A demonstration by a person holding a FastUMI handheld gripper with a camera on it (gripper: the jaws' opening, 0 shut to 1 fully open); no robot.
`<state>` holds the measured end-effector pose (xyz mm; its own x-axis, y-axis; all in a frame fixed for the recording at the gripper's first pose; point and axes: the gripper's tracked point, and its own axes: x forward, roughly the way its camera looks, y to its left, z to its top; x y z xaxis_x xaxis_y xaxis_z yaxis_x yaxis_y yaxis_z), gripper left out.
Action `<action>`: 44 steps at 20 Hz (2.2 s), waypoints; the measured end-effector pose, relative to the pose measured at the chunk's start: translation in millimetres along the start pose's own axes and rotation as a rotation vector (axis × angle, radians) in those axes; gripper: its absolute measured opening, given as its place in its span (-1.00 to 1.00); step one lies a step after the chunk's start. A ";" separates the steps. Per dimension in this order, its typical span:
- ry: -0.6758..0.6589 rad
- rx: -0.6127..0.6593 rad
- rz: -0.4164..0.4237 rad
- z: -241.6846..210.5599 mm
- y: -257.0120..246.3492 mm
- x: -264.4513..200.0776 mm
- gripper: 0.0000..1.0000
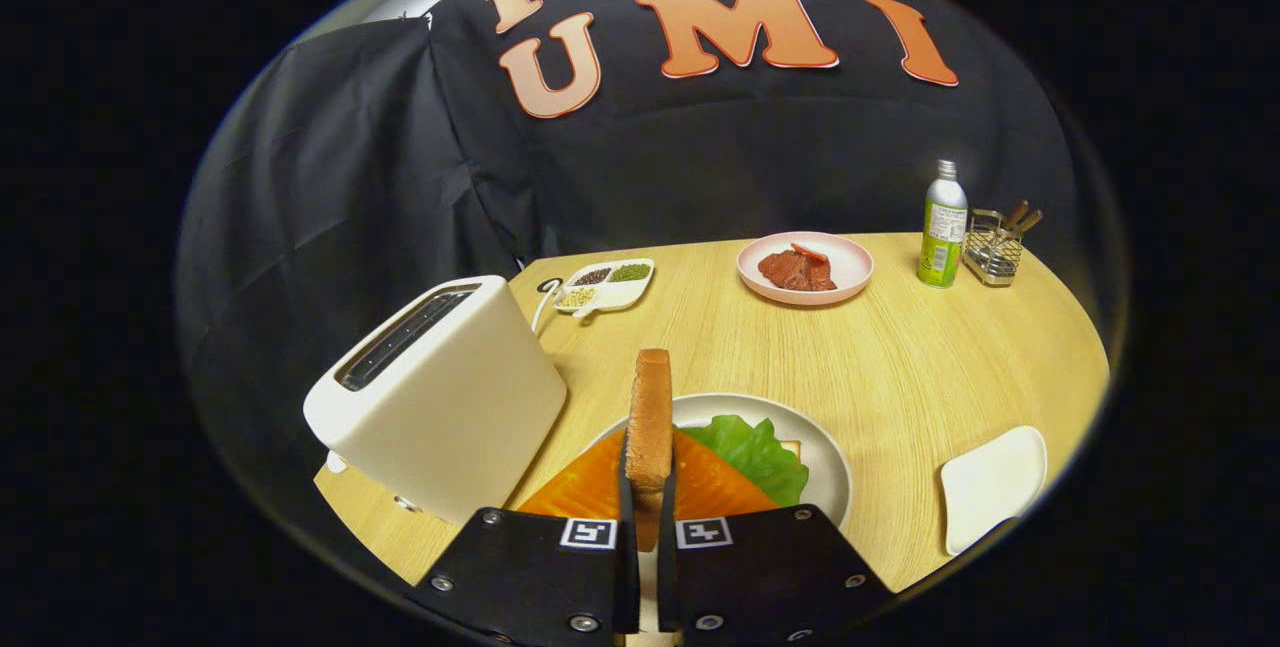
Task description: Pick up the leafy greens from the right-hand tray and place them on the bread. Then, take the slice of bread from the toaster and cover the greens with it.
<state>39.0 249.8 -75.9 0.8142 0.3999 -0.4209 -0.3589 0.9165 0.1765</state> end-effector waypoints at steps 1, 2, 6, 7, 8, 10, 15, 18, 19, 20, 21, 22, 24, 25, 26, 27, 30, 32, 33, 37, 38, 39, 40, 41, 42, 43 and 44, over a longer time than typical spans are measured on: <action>-0.001 0.006 -0.001 0.1 -2.1 -0.5 -0.85; 0.002 0.015 -0.001 -0.3 -5.5 -0.1 -0.85; 0.019 0.049 -0.021 -6.4 -21.1 1.6 -0.71; 0.025 0.056 -0.029 -8.5 -24.8 0.8 -0.70; 0.031 0.062 -0.034 -10.4 -28.1 -0.1 -0.66; 0.040 0.088 -0.038 -11.6 -32.9 -0.7 -0.64; 0.043 0.101 -0.079 -14.1 -50.6 -1.9 -0.41; 0.041 0.096 -0.098 -15.5 -56.5 -4.1 -0.24; 0.039 0.090 -0.108 -15.0 -59.7 -4.2 -0.17; 0.037 0.081 -0.123 -15.2 -64.2 -5.2 -0.09; 0.036 0.074 -0.135 -16.1 -68.0 -6.5 -0.02; 0.039 0.073 -0.140 -16.8 -70.3 -7.8 0.07; 0.028 0.062 -0.175 -14.7 -82.4 -11.2 0.19; 0.020 0.057 -0.189 -12.2 -87.1 -13.6 0.24; 0.013 0.055 -0.200 -10.5 -91.8 -16.1 0.37; 0.004 0.054 -0.206 -7.4 -95.6 -19.1 0.42; -0.030 0.038 -0.231 1.6 -108.4 -31.2 0.65; -0.050 0.019 -0.252 7.5 -118.6 -42.2 0.78; -0.064 0.010 -0.261 11.2 -123.5 -47.3 0.83; -0.141 -0.030 -0.294 31.8 -140.5 -72.6 0.95; -0.167 -0.043 -0.302 37.6 -143.5 -79.0 0.95; -0.192 -0.055 -0.306 43.9 -145.4 -85.2 0.95; -0.214 -0.067 -0.307 49.6 -146.6 -92.4 0.95; -0.235 -0.082 -0.308 55.4 -148.4 -100.6 0.95; -0.253 -0.100 -0.313 59.6 -150.4 -107.1 0.95; -0.268 -0.115 -0.323 63.0 -153.2 -114.1 0.95; -0.285 -0.124 -0.318 66.3 -153.1 -120.7 0.95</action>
<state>26.0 61.6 6.9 0.9801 0.0997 -0.1717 -0.1077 0.9935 -0.0374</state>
